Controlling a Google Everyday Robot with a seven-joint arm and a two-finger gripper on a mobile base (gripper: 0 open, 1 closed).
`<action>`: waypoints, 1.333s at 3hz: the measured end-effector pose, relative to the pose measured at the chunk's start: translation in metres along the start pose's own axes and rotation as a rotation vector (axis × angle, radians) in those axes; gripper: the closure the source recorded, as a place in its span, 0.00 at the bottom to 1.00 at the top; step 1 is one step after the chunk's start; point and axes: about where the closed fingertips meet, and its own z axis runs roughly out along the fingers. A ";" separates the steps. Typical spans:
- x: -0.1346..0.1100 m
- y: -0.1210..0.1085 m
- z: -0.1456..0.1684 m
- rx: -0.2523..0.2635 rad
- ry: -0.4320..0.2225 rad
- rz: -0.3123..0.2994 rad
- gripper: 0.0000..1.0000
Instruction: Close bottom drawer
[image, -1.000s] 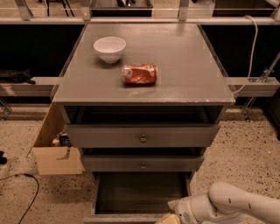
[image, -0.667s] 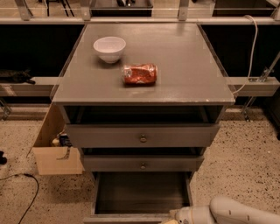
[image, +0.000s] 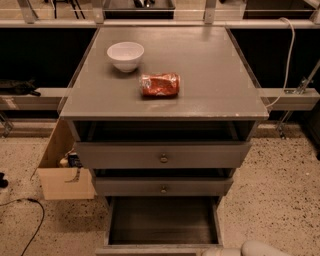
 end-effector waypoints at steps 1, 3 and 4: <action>0.000 -0.004 0.008 -0.004 -0.007 0.030 0.00; 0.000 -0.030 0.056 0.067 -0.139 0.076 0.00; -0.002 -0.044 0.056 0.121 -0.153 0.081 0.00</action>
Offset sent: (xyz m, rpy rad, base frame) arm 0.0351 0.0355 -0.0650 0.0839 0.0092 -0.2609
